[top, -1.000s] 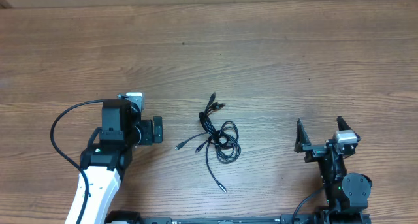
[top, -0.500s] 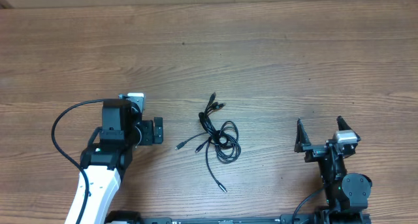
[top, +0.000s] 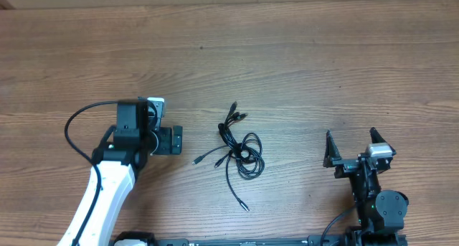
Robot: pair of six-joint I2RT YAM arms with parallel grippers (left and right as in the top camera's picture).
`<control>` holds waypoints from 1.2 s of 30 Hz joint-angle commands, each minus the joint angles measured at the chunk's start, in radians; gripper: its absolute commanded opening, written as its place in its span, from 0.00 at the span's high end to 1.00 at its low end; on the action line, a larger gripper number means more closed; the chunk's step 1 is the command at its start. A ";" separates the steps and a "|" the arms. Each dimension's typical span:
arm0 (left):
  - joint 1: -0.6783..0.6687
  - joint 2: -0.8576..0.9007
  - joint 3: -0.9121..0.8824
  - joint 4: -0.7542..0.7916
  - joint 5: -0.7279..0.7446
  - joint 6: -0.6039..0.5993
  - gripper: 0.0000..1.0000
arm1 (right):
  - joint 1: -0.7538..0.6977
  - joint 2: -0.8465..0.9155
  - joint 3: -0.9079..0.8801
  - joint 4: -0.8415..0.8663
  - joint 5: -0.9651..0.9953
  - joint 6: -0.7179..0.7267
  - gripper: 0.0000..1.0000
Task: Untangle cables
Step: 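Raise the left arm and move its gripper toward the cable bundle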
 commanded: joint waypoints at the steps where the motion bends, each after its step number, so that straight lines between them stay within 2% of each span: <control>1: 0.004 0.036 0.050 -0.010 0.024 0.022 0.00 | -0.003 -0.007 -0.010 0.005 0.013 0.003 0.00; 7: 0.004 0.048 0.052 -0.003 0.038 0.022 0.00 | -0.003 -0.007 -0.010 0.005 0.013 0.004 0.00; 17: 0.003 0.048 0.052 0.011 0.159 0.075 0.00 | -0.003 -0.007 -0.010 0.005 0.013 0.004 0.00; 36: 0.002 0.048 0.052 0.054 0.158 0.074 0.00 | -0.003 -0.007 -0.010 0.005 0.013 0.004 0.00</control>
